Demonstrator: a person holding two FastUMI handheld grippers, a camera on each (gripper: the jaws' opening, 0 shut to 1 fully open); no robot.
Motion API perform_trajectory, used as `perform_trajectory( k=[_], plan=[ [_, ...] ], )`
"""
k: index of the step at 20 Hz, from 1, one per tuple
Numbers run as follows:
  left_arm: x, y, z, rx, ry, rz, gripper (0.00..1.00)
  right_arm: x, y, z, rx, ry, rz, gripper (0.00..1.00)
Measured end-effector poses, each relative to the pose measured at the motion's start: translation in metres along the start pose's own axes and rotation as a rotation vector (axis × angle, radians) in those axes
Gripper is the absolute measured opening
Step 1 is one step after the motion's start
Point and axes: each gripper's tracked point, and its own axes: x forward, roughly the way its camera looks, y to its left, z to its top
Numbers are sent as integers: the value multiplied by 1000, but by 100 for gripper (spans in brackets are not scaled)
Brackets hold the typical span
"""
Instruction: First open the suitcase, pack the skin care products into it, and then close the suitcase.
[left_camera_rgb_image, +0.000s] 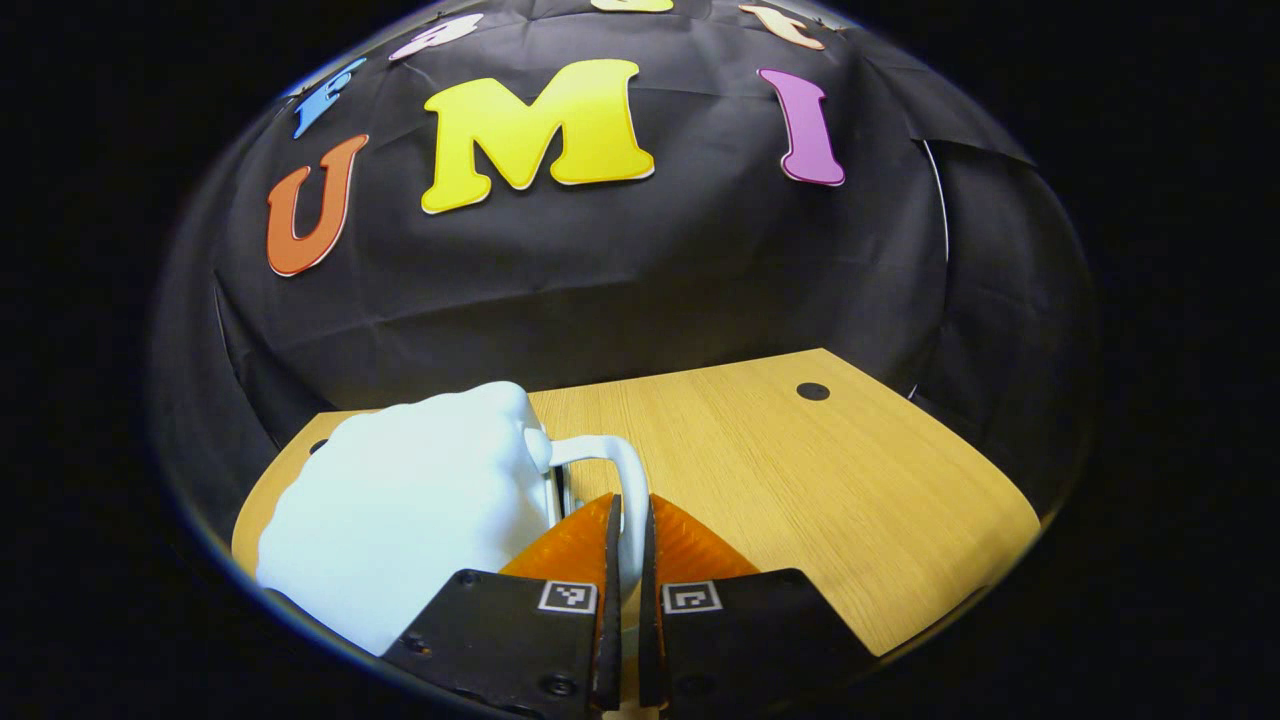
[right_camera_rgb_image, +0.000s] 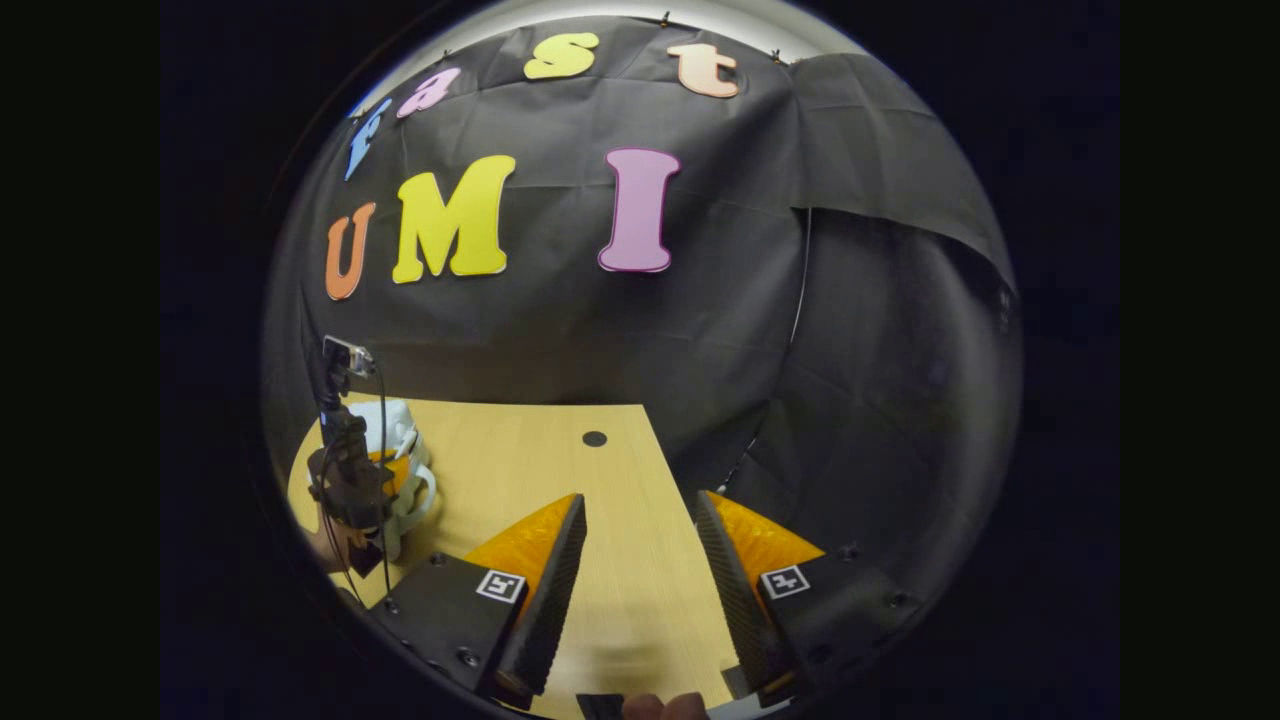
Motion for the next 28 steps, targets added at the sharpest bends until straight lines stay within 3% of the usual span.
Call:
perform_trajectory(
  k=[5, 9, 10, 12, 14, 19, 21, 28],
  plan=[
    [4, -2, -6, 67, -28, 99, 12, 7, 7, -7, 2, 25, 28, 67],
    [8, -19, -15, 38, 10, 40, 17, 7, 14, -13, -10, 42, 55, 68],
    [6, -22, -15, 25, 5, 35, 34, 8, 14, -14, -11, 47, 60, 67],
    [4, -26, -16, 18, 14, 25, 30, 8, 15, -15, -8, 50, 67, 67],
    [-4, -29, -14, 3, 13, 15, 35, 7, 17, -11, -12, 36, 79, 67],
    [-56, -18, 40, -104, -75, 25, 81, 11, 41, 15, 11, -34, 131, 68],
    [-82, -2, 81, -128, -149, 46, 93, 12, 59, 34, 27, -79, 168, 68],
    [-153, 50, 166, -149, -337, 110, 94, -6, 111, 117, 21, -312, 245, 67]
  ],
)
